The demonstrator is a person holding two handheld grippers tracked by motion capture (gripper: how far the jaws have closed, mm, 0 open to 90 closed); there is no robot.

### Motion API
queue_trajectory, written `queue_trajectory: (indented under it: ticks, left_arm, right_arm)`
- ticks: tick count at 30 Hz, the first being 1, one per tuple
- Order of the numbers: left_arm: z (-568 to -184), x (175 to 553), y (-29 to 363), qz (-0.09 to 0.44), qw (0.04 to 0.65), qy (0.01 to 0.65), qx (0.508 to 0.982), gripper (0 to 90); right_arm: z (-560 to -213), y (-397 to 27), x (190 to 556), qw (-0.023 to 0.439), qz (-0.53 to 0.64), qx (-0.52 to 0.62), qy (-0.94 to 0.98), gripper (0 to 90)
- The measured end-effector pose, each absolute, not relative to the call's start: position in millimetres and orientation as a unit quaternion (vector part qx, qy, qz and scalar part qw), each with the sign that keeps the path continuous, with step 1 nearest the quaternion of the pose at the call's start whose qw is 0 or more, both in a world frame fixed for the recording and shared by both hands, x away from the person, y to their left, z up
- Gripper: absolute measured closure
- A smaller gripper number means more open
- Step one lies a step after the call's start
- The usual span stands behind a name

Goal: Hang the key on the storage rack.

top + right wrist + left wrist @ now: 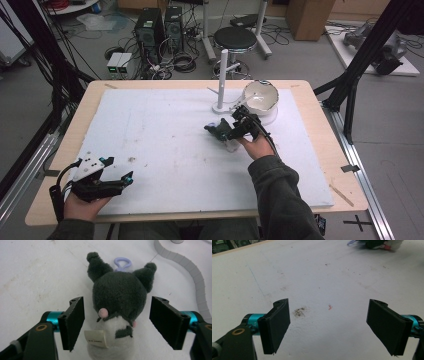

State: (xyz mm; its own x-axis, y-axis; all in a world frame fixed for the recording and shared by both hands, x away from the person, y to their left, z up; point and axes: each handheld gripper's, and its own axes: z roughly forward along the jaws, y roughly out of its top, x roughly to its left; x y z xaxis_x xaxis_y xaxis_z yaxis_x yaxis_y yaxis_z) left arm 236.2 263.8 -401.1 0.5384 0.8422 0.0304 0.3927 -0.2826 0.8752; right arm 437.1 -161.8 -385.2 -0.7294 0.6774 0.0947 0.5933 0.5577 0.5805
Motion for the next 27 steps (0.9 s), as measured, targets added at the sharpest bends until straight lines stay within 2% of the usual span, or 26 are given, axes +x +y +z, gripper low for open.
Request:
queue_trajectory:
  ticks: [16,27]
  left_arm:
    - [-401,236,264,0.256,0.441,0.406,0.759,19.3]
    - [-401,236,264,0.255,0.441,0.407,0.758,19.6]
  right_arm:
    - [-399,-153,441,0.061,0.265,0.372,0.887,32.9]
    - [-401,-154,443,0.066,0.257,0.378,0.887,44.6]
